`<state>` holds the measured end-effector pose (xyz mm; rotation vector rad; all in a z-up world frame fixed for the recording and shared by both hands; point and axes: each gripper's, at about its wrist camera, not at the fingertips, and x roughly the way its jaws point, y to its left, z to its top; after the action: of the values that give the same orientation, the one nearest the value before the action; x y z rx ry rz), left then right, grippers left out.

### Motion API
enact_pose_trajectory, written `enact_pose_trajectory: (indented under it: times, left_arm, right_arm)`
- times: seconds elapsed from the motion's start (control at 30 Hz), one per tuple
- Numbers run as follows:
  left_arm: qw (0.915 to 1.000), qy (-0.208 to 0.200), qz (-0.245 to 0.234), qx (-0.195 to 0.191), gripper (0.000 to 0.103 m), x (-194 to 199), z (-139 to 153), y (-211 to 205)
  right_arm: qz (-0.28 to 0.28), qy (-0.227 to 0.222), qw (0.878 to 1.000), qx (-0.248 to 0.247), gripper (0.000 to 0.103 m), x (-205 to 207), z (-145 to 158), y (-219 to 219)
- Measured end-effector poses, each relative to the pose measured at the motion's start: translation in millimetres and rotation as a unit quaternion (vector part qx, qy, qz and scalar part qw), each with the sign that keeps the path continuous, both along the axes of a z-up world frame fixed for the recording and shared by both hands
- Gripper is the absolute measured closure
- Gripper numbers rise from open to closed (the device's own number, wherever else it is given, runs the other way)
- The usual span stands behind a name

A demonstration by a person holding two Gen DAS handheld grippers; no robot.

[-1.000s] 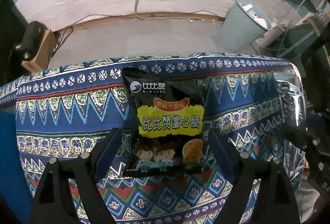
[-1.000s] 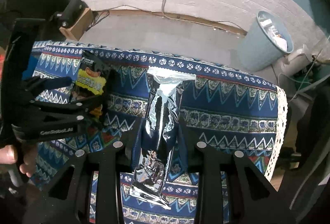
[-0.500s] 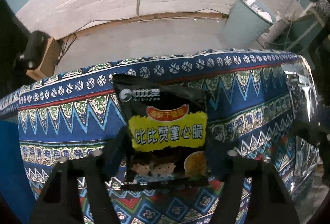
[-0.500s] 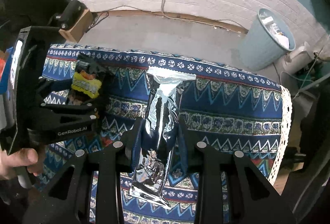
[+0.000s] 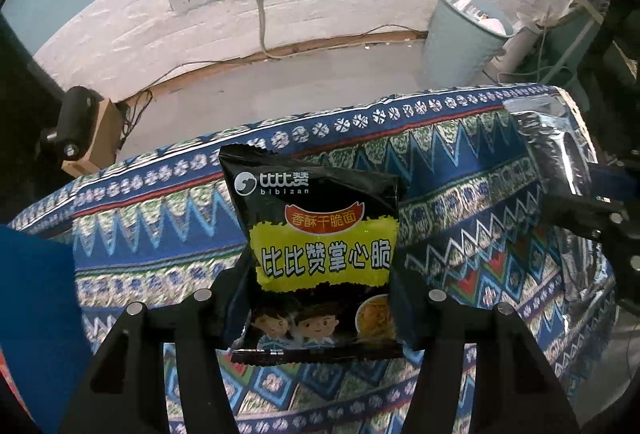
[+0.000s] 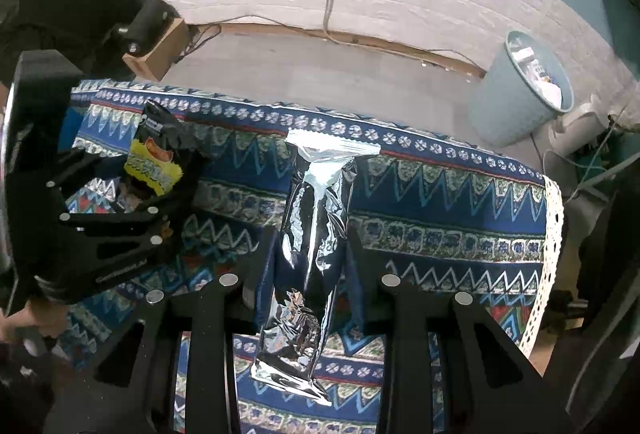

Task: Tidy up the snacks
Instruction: 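Carry the black bag and silver foil bar over the box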

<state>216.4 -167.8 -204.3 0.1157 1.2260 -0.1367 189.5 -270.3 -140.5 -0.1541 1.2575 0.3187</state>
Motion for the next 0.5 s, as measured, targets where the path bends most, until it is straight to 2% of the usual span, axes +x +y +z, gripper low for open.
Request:
enact_pose_trajectory:
  times: [0.5]
  left_arm:
    - [0.9984,-0.048,-0.013,0.027,0.043,-61,60,41]
  right_arm:
    - [0.028,-0.014,0.999,0.028,0.073,-37,32,36]
